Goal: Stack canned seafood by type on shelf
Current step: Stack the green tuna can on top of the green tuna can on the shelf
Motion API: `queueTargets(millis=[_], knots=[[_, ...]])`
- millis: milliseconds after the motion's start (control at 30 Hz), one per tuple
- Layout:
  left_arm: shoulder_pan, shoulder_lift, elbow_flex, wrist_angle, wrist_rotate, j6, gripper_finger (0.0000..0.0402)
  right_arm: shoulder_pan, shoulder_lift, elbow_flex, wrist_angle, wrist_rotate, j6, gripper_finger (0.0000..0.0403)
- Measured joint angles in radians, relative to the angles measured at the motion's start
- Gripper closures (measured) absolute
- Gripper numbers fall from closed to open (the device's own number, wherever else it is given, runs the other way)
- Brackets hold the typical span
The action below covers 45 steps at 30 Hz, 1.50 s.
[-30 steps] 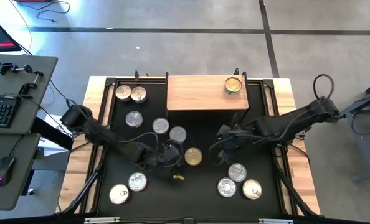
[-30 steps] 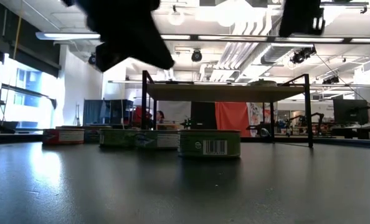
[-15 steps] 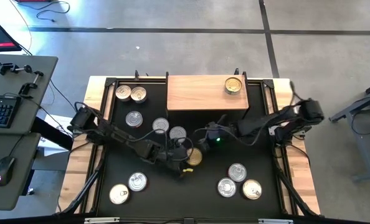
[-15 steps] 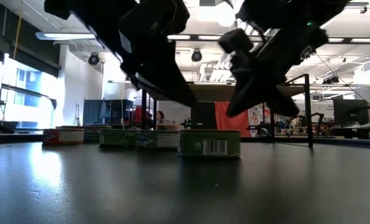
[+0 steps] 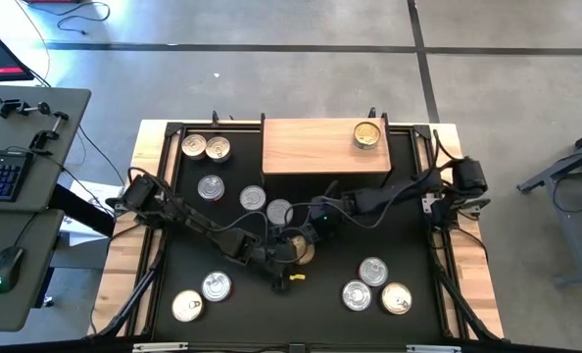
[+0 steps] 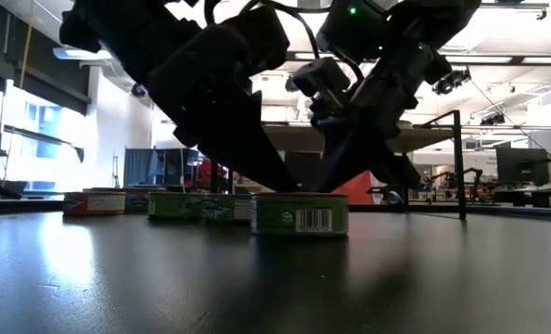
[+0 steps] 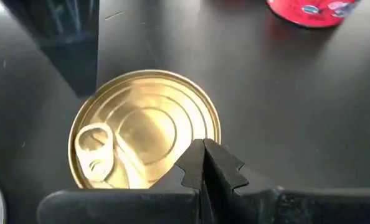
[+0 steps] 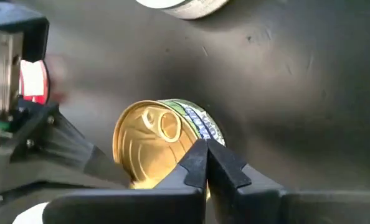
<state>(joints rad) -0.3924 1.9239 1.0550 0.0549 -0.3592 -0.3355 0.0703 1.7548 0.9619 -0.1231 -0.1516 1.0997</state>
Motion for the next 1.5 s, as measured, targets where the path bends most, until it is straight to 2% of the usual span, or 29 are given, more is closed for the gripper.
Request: queueTargets(millis=[133,267,367,567,667,767,933,1067,1133,1267,1400,1500], knots=[[-0.016,-0.036,-0.002,0.000,-0.067,0.017,0.0401,-0.005,-0.065,0.000,0.001,-0.009,-0.068,0.0403],[-0.012,-0.037,0.001,-0.005,-0.095,0.018,0.0401,-0.017,-0.113,0.002,-0.096,0.019,-0.144,0.0403],[0.005,-0.001,0.000,0.013,-0.087,-0.028,0.0401,-0.036,-0.110,-0.001,-0.162,0.021,-0.180,0.0403],[0.003,0.037,0.000,0.080,-0.039,-0.134,0.0401,-0.034,-0.070,-0.012,-0.106,0.018,-0.231,0.0403],[-0.011,0.035,0.000,0.070,-0.064,-0.124,0.0401,-0.030,-0.031,-0.012,-0.101,0.008,-0.273,0.0403],[-0.027,0.026,0.006,0.040,-0.087,-0.001,0.0401,-0.031,0.000,-0.013,-0.081,-0.040,-0.296,0.0403],[-0.061,0.026,0.067,-0.123,-0.093,0.336,0.0401,-0.033,0.000,-0.013,-0.067,-0.046,-0.322,0.0403],[-0.091,0.026,0.096,-0.151,-0.090,0.489,0.0401,-0.033,-0.003,-0.012,-0.016,-0.084,-0.313,0.0403],[-0.109,0.026,0.108,-0.150,-0.096,0.531,0.0401,-0.030,0.004,-0.012,-0.001,-0.085,-0.292,0.0403],[-0.142,0.026,0.137,-0.210,-0.185,0.577,0.0401,-0.024,0.042,-0.012,0.041,-0.126,-0.241,0.0403],[-0.139,0.026,0.125,-0.233,-0.168,0.558,0.0401,-0.001,0.071,-0.011,0.085,-0.131,-0.209,0.0403],[-0.129,0.027,0.114,-0.239,-0.253,0.531,0.0401,0.009,0.074,-0.011,0.072,-0.108,-0.201,0.0403]])
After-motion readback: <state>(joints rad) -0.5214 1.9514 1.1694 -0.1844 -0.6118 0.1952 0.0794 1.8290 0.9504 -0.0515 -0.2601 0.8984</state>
